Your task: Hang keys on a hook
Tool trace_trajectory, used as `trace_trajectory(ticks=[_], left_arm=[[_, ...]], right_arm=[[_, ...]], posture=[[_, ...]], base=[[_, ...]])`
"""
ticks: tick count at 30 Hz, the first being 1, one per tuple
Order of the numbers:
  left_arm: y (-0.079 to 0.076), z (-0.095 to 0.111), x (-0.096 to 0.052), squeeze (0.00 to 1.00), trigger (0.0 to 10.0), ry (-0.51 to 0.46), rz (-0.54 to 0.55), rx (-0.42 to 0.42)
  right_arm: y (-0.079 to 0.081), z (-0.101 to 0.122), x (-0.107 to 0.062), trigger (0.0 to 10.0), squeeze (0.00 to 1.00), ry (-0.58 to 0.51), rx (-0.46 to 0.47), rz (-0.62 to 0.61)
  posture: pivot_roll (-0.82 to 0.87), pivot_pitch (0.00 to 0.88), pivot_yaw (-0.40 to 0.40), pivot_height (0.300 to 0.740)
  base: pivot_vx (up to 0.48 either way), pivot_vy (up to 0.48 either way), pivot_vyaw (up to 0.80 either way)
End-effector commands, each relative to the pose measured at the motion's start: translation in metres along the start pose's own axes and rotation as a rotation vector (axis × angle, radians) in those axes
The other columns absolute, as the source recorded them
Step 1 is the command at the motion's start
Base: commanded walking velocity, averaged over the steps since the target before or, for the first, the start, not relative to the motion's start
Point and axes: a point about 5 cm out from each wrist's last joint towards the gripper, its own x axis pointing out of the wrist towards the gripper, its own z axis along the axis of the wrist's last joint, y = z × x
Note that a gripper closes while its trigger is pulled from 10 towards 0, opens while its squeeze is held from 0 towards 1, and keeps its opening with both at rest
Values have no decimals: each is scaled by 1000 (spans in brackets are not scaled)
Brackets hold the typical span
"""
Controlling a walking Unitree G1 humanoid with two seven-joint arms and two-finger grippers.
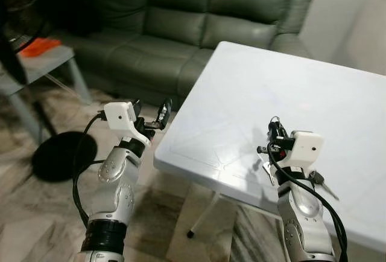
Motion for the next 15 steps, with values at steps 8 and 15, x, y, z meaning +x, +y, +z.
trace_trajectory(ticks=[8, 15], left_arm=[[3, 1, 4, 0, 10000, 8, -2, 4], [3, 1, 5, 0, 10000, 7, -3, 3]], right_arm=[[2, 1, 1, 10000, 0, 5, -2, 5], [1, 1, 1, 10000, 0, 10, -6, 5]], posture=[[1, 0, -61, 740], [0, 0, -63, 740]], base=[[0, 479, -769], [0, 480, -769]])
